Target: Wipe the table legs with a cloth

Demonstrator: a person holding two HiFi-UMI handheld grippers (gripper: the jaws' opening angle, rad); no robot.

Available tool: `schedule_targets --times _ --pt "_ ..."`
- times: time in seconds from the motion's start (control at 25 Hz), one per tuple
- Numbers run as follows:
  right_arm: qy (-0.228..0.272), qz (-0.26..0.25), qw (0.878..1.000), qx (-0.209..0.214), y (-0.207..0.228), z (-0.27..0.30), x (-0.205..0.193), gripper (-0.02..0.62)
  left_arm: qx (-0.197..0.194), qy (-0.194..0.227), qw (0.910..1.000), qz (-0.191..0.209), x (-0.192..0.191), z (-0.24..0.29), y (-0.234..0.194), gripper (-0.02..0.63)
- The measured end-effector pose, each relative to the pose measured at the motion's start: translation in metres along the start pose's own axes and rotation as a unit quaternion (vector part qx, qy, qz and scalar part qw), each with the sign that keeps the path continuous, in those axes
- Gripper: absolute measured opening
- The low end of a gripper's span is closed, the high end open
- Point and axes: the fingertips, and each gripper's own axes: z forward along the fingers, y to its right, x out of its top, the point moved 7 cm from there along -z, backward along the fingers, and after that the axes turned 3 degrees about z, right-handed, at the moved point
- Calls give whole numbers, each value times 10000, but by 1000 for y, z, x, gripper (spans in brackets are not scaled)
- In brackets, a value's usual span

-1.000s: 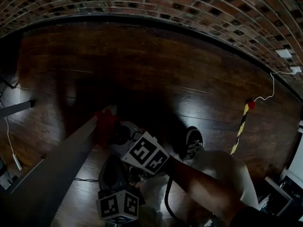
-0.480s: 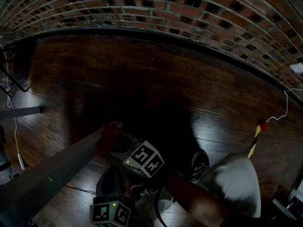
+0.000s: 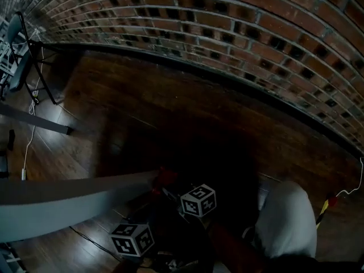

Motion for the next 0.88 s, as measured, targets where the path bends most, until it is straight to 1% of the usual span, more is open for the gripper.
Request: schedule_targets --times 0.08,0.16,0.2,0.24,0.32,0.36,0.4,0.44,0.48,0.56,0.64,0.76,0.84,0.88 --pt "-360 -73 9989 -289 23 13 -13 103 94 -11 10000 -28 -12 19 -11 0" --pt "-537 116 9972 -515 42 21 -19 104 197 -50 9998 -32 -24 34 -16 0" --pt "-653 241 9950 -711 53 23 -21 104 224 -44 9997 -68 -30 39 -17 0" --pt "-834 343 9908 -1013 64 25 -23 104 228 -21 9997 -131 -36 42 -17 0" --pt "-1189 522 9775 -1660 84 28 -25 103 189 19 9995 -258 -48 44 -15 0" --pt "-1217 636 9735 -1827 91 31 -22 103 157 14 9995 -287 -52 44 -13 0" --pt "-1161 753 9721 -1892 95 35 -17 103 126 3 9995 -294 -55 42 -11 0" --pt "-1119 822 9719 -1903 98 40 -9 103 104 5 9995 -287 -56 40 -8 0" --pt "-1195 814 9717 -1868 98 47 -1 103 101 28 9996 -272 -55 37 -6 0" --pt "-1751 741 9678 -1652 95 66 9 101 166 138 9995 -233 -50 27 -3 0" --pt "-2421 745 9575 -1380 88 77 18 97 301 266 9990 -188 -44 14 -1 0" --pt "-3217 518 9412 -892 68 77 42 97 508 419 9978 -7 -31 -8 2 0" --pt "-3541 426 9323 -600 49 70 56 97 532 525 9972 36 -21 -24 9 0" --pt "-3620 377 9302 -467 37 66 63 97 535 576 9969 52 -15 -32 13 0"
